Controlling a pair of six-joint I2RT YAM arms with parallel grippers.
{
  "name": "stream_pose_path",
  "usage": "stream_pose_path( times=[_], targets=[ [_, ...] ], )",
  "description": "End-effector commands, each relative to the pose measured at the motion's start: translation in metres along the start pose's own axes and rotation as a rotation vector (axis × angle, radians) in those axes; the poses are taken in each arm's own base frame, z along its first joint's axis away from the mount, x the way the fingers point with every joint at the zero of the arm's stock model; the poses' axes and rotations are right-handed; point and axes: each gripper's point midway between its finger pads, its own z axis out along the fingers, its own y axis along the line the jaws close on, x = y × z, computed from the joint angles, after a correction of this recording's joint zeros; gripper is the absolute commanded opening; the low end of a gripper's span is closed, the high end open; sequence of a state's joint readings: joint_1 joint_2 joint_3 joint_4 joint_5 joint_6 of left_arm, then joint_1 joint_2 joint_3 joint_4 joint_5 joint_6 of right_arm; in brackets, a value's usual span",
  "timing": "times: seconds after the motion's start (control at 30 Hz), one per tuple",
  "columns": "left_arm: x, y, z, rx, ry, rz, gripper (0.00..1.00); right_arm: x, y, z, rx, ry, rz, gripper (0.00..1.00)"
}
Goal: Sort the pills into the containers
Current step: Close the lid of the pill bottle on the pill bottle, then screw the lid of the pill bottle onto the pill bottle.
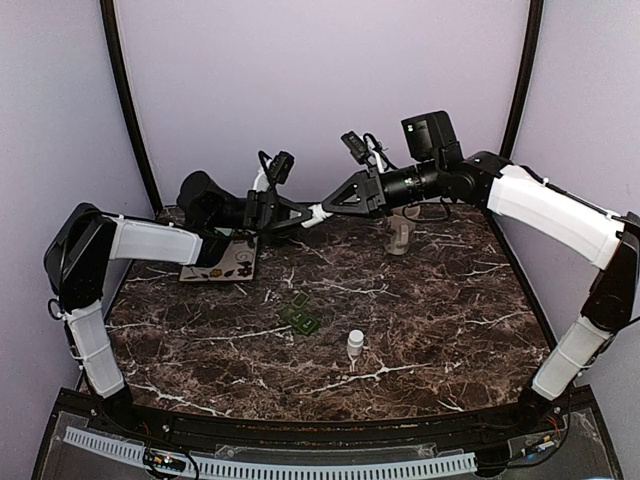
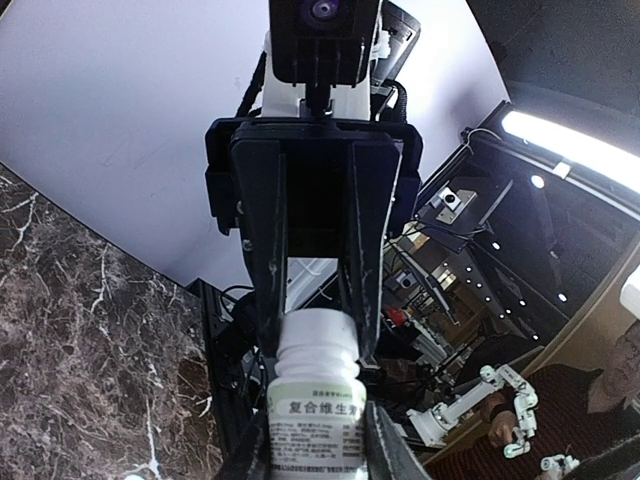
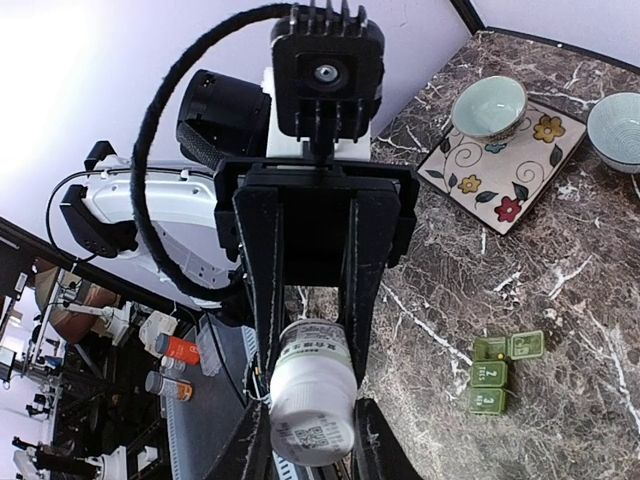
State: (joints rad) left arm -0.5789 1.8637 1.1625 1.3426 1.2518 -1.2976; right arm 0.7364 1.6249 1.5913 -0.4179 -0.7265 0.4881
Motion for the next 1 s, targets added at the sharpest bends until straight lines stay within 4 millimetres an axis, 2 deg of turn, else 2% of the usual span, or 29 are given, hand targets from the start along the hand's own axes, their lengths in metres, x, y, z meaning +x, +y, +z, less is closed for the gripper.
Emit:
stream_pose_path(
  times=[0.0,0.53,0.97],
  targets=[
    [-0.005,-0.055,0.041,0.042,0.033,0.193,0.00,0.014,-0.016,0.031,0.021,0.050,0.041,0.00],
    [-0.005,-0.056,0.062,-0.152,0.057,0.390,0.00,0.010,-0.026,0.035,0.028,0.042,0.112,0.00],
    [-0.013,-0.063,0.059,-0.374,-0.002,0.630,0.00,0.015,-0.031,0.036,0.019,0.044,0.147,0.00]
  ],
)
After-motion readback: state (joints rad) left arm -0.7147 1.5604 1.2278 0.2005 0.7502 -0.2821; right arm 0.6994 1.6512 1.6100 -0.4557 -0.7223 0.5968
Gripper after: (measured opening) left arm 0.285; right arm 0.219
